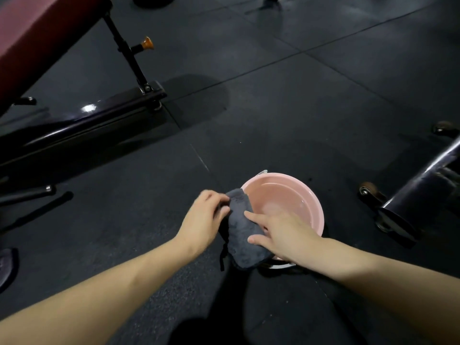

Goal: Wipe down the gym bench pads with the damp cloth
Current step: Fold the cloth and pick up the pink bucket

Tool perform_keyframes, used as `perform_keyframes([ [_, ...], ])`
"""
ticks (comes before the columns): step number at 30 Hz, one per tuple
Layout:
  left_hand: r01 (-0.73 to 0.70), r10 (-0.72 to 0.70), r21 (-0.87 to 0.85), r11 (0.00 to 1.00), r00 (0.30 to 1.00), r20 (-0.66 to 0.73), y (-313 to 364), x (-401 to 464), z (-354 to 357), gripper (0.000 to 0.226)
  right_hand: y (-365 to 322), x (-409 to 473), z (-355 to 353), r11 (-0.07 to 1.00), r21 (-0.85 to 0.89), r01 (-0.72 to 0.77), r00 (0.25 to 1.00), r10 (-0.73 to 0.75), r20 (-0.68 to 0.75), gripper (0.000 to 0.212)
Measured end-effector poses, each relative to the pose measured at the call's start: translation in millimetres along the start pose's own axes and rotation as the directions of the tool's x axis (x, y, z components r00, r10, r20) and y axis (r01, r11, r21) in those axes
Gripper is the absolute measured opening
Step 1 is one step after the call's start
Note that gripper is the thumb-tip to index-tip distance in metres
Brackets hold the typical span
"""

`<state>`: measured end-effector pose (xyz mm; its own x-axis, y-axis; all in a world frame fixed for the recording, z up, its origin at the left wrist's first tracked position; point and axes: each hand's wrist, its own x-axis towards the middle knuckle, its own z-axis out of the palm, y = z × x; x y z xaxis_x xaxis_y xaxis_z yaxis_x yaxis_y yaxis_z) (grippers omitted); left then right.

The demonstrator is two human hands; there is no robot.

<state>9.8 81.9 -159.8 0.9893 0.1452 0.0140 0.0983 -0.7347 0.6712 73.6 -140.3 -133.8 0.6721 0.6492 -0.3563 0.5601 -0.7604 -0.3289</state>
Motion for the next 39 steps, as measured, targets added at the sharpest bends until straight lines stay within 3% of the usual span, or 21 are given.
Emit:
perform_keyframes([
  [2, 0.025, -0.022, -0.020, 0.999, 0.987, 0.159, 3.1, -14.0, 8.4, 0.053, -2.0, 4.0, 0.5, 0.999, -0.047, -0.002, 1.000, 0.003, 0.027, 0.067],
  [4, 0.102, -0.076, -0.097, 0.990, 0.967, 0.242, 9.2, -18.8, 18.2, 0.060, -4.3, 10.8, 0.8, 0.997, -0.075, 0.010, 0.999, -0.007, 0.047, 0.064],
  [7, 0.160, -0.098, -0.243, 0.957, 0.964, 0.248, 16.8, -20.9, 26.3, 0.056, -7.5, 18.9, 2.1, 0.997, -0.065, 0.034, 0.996, -0.029, 0.080, 0.059],
  [12, 0.182, -0.115, -0.209, 0.961, 0.948, 0.297, 7.6, -18.4, 27.6, 0.063, -10.8, 21.6, -2.9, 0.999, 0.037, 0.027, 0.995, -0.030, 0.097, 0.045],
  [14, 0.236, -0.153, -0.303, 0.923, 0.950, 0.274, 2.4, -14.9, 29.6, 0.057, -12.3, 21.1, -6.4, 0.999, -0.004, 0.037, 0.994, -0.036, 0.106, 0.043],
  [16, 0.338, -0.294, -0.542, 0.769, 0.941, 0.169, -0.6, -14.3, 34.4, 0.040, -11.5, 18.5, -6.5, 0.999, -0.016, 0.044, 0.997, -0.043, 0.070, 0.049],
  [18, 0.495, -0.517, -0.681, 0.540, 0.833, 0.195, -4.7, -18.4, 42.1, 0.037, -10.7, 13.4, -4.2, 0.996, 0.030, 0.080, 0.997, -0.080, 0.003, 0.056],
  [19, 0.598, -0.598, -0.705, 0.381, 0.741, 0.305, -9.6, -21.9, 47.5, 0.044, -12.0, 10.4, -2.9, 0.991, 0.041, 0.125, 0.992, -0.124, -0.021, 0.057],
  [21, 0.749, -0.617, -0.652, 0.119, 0.570, 0.542, -18.3, -30.4, 58.9, 0.058, -15.6, 6.3, -1.6, 0.971, 0.024, 0.237, 0.970, -0.235, -0.066, 0.056],
  [23, 0.803, -0.522, -0.596, 0.019, 0.516, 0.679, -19.1, -32.7, 65.2, 0.067, -20.6, 3.2, -3.0, 0.962, 0.010, 0.274, 0.959, -0.272, -0.072, 0.052],
  [26, 0.816, -0.479, -0.578, 0.028, 0.518, 0.708, -9.4, -29.1, 63.0, 0.056, -22.5, 2.0, -4.2, 0.968, -0.026, 0.248, 0.968, -0.249, -0.024, 0.055],
  [32, 0.800, -0.555, -0.598, 0.048, 0.519, 0.650, -3.3, -32.9, 51.3, 0.044, -21.8, 2.3, -5.4, 0.970, -0.003, 0.243, 0.970, -0.243, -0.007, 0.051],
  [34, 0.772, -0.583, -0.633, 0.049, 0.537, 0.610, -2.5, -34.5, 47.3, 0.029, -23.1, 2.5, -5.5, 0.970, -0.013, 0.244, 0.970, -0.244, -0.006, 0.051],
  [36, 0.755, -0.576, -0.642, 0.137, 0.588, 0.568, 4.3, -38.5, 39.5, 0.019, -23.9, 3.3, -6.2, 0.971, -0.030, 0.237, 0.971, -0.237, 0.011, 0.055],
  [39, 0.715, -0.557, -0.648, 0.263, 0.661, 0.503, 17.3, -41.7, 26.5, 0.025, -22.7, 7.7, -7.4, 0.978, -0.020, 0.210, 0.977, -0.209, 0.035, 0.057],
])
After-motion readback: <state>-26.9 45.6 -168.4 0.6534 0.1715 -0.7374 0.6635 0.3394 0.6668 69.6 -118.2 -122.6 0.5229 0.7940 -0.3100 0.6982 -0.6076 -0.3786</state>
